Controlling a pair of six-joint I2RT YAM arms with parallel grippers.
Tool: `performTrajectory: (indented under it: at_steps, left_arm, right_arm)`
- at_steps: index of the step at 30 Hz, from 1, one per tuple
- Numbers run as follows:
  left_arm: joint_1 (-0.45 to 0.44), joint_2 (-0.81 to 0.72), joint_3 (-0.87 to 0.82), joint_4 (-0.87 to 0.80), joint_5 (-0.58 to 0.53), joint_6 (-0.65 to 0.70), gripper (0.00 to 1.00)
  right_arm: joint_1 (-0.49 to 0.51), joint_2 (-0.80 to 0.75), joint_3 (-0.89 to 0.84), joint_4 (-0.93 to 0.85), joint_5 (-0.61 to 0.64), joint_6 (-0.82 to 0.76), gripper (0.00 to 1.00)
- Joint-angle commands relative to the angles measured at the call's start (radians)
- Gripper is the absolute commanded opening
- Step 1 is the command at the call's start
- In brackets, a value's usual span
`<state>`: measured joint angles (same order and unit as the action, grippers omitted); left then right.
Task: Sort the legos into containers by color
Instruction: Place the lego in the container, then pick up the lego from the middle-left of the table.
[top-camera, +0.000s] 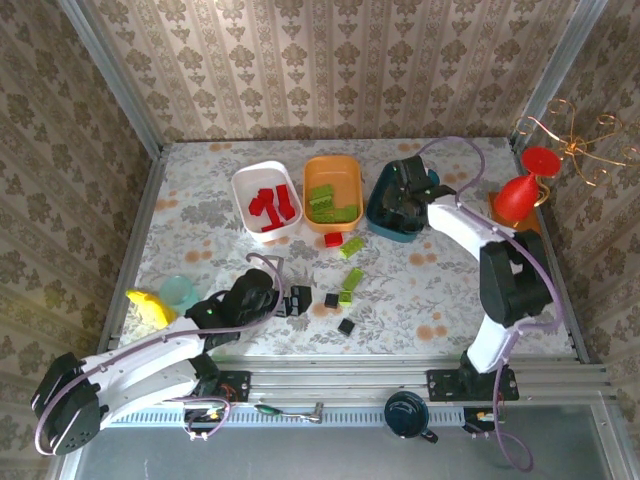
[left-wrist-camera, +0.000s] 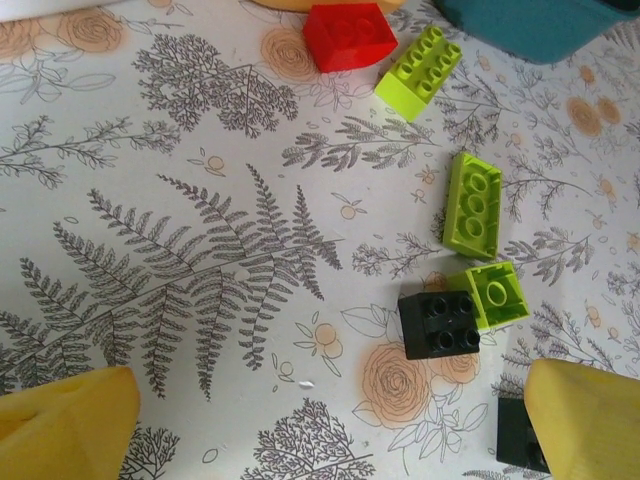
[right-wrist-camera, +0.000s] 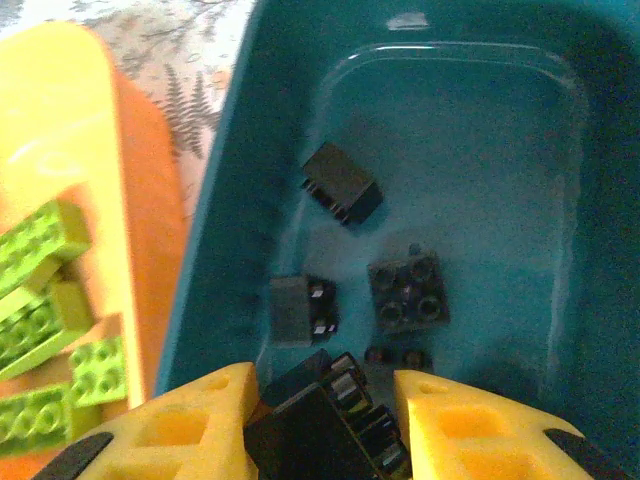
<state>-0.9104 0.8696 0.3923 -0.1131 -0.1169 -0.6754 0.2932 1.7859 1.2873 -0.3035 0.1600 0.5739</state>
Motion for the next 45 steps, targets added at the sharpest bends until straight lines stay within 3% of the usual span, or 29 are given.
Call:
performTrajectory:
  at_steps: [1, 3, 6, 10, 21, 28, 35, 45]
  left_arm:
    - [-0.008, 0.009, 0.013, 0.02, 0.028, -0.019, 1.0]
    - [-0.01, 0.016, 0.014, 0.02, 0.035, -0.014, 1.0]
    - [-0.016, 0.026, 0.024, 0.011, 0.047, -0.002, 1.0]
    - [-0.035, 0.052, 0.046, -0.005, 0.056, 0.017, 1.0]
    - [-0.226, 0.274, 0.165, -0.053, 0.026, 0.072, 0.99]
    - [-0.348, 0.53, 0.322, -0.111, 0.03, 0.147, 0.89]
    - [-0.376, 0.688, 0.416, -0.137, 0.025, 0.184, 0.8]
    - [-0.395, 0.795, 0.485, -0.183, 0.017, 0.2, 0.63]
  right_arm:
    - [-0.011, 0.071, 0.074, -0.089, 0.029, -0.017, 0.39]
    - [-0.011, 0.099, 0.101, -0.096, 0.017, -0.02, 0.46]
    - [-0.012, 0.119, 0.143, -0.115, 0.006, -0.023, 0.66]
    - [-0.009, 0.079, 0.144, -0.119, -0.006, -0.025, 0.75]
    - [0.096, -0.235, -0.165, -0.021, -0.009, -0.005, 0.79]
    - [0.13, -0.387, -0.375, 0.015, -0.007, 0.033, 0.81]
    - [0.129, -0.511, -0.468, 0.004, 0.013, 0.038, 0.81]
    - [0.121, -0.553, -0.488, 0.001, 0.019, 0.038, 0.82]
